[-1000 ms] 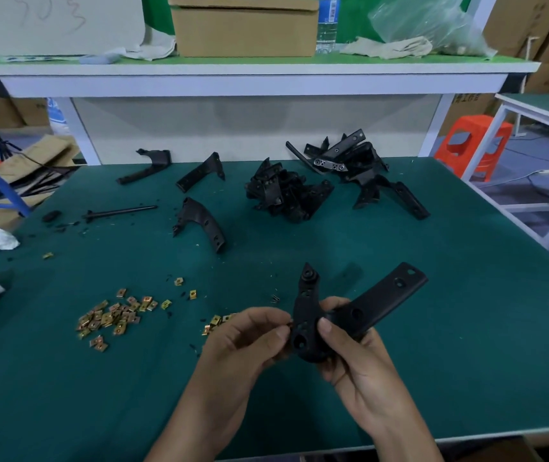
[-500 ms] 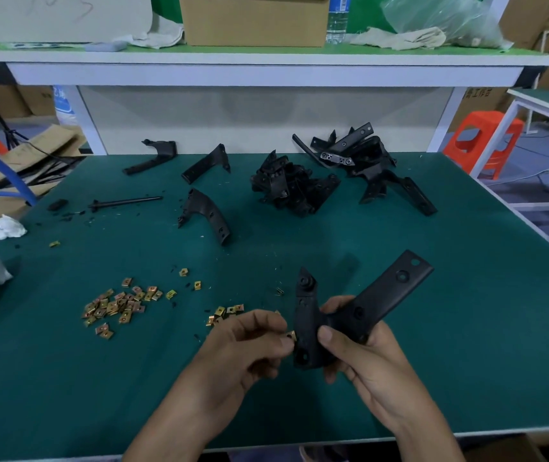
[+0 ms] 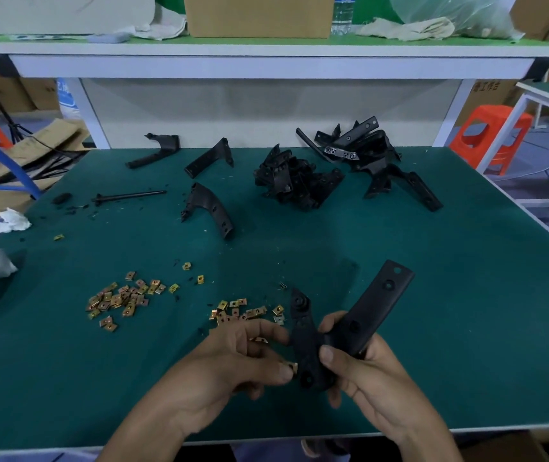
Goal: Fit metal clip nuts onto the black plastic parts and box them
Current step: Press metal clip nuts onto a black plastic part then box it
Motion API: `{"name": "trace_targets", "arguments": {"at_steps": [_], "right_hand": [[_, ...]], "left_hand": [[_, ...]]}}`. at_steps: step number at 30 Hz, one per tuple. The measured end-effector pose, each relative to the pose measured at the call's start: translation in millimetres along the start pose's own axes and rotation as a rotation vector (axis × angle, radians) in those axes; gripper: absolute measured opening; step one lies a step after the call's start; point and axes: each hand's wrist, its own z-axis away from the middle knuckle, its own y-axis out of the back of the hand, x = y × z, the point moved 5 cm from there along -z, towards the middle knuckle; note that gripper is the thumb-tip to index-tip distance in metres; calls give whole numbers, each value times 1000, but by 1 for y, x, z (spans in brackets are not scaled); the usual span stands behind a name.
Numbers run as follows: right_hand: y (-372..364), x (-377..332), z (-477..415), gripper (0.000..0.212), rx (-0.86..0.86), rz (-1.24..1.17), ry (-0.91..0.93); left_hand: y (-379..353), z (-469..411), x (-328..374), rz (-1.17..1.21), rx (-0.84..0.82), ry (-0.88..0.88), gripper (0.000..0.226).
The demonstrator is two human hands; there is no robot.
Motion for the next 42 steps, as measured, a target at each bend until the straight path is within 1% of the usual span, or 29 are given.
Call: {"name": "trace_targets", "arguments": {"at_steps": [4, 6, 9, 11, 13, 16, 19, 21, 22, 23, 24, 26, 27, 28, 29, 32, 35, 39, 40, 42], "right_hand": [[1, -7, -2, 32, -13, 23, 39], [1, -9, -3, 33, -16, 41, 56], [0, -10, -4, 34, 1, 59, 78], [1, -10, -5, 41, 9, 98, 94], [1, -6, -6, 50, -8, 137, 82], [2, 0, -7, 47, -15, 160, 60], [8, 0, -8, 45, 16, 187, 95], [13, 0, -12, 34, 76, 167, 126], [16, 0, -15, 26, 109, 123, 137], [18, 1, -18, 17, 140, 60, 147], [21, 0, -22, 11, 172, -3, 158], [28, 0, -27, 6, 226, -101, 173], [30, 1, -28, 5, 245, -131, 173], [32, 2, -28, 5, 256, -149, 169], [33, 5, -28, 5, 262, -154, 161], [34, 10, -28, 3, 258, -105, 138], [34, 13, -27, 6, 247, -86, 125], [36, 12, -26, 1, 240, -128, 124], [35, 11, -25, 3, 235, -130, 121], [34, 11, -23, 19, 214, -119, 115]], "left_hand": [[-2, -4, -6, 88, 66, -4, 45], [0, -6, -11, 164, 105, 6, 47], [0, -6, -18, 253, 130, 0, 33], [-1, -7, -22, 247, 131, -5, 29], [-3, -8, -26, 236, 93, -4, 31], [-3, -9, -26, 171, 62, -21, 36], [-2, -14, -24, 54, 70, -22, 35], [-3, -22, -16, -49, 43, -82, 29], [-2, -29, -11, -124, 57, -137, 22], [3, -37, -6, -233, 113, -198, 14], [11, -46, -1, -405, 219, -266, 14], [25, -63, 8, -926, 465, -396, 18], [28, -69, 7, -1133, 530, -420, 21], [30, -75, 3, -1251, 547, -422, 25], [31, -81, -2, -1311, 531, -422, 25], [31, -87, -11, -1311, 472, -453, 18], [31, -89, -8, -1274, 465, -454, 11], [26, -80, -2, -1126, 474, -460, 7], [26, -76, 0, -1064, 479, -462, 9], [24, -67, 5, -936, 465, -454, 19]]}}
